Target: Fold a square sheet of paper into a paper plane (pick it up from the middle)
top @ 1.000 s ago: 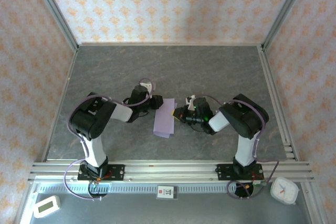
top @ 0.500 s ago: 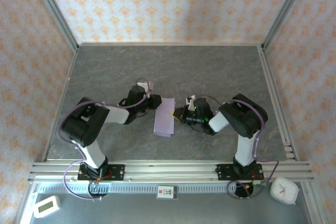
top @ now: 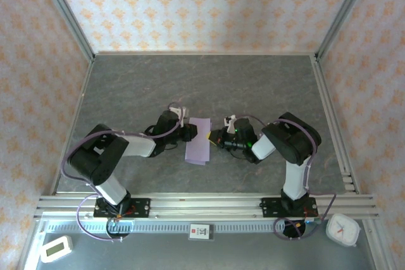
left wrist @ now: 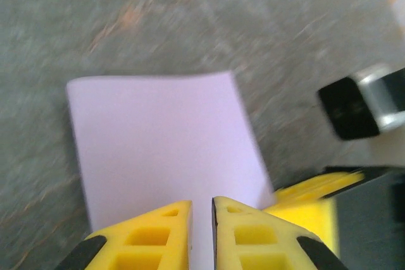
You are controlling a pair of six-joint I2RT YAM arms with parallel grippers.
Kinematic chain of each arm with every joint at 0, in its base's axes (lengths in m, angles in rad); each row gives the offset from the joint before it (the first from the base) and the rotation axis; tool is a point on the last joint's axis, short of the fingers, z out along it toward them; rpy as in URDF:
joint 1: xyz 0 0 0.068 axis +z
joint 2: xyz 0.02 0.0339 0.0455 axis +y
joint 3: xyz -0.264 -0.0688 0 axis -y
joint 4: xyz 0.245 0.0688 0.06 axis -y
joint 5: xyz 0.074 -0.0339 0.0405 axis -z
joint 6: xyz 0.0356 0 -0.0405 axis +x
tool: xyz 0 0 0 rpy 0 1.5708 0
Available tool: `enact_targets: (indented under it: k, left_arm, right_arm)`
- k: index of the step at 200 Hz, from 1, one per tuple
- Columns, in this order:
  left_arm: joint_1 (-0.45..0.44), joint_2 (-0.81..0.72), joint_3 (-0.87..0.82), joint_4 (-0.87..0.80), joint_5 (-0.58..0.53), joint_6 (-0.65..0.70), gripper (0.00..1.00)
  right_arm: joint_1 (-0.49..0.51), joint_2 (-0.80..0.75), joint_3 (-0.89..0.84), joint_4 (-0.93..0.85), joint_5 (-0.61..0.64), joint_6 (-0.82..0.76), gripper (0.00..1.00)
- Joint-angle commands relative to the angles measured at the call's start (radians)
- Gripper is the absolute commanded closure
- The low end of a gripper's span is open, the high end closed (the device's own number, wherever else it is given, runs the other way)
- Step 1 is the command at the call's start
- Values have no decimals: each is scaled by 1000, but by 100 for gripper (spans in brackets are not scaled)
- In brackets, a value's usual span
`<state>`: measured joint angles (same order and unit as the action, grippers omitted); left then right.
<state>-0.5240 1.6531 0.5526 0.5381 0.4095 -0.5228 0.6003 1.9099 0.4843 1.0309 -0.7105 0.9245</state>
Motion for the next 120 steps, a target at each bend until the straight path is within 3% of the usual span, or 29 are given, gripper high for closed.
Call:
enact_targets:
  k: [1,25,63,120]
  left_arm:
    - [-4,31,-18,-33,-56,28,82]
    - [-3,28,-24,-54,-76,43,82]
    - [-10,-97,-18,-83,-50,14,81]
    - [-80,-218,-25,-150,-19,-3,76]
  right_arm:
    - [19,84,-7,-157,71,-15,100]
    - [20,87,-7,-155,68,-15,100]
    - [19,89,-9,-154,63,-17,100]
    - [21,94,-1,-154,54,-21,100]
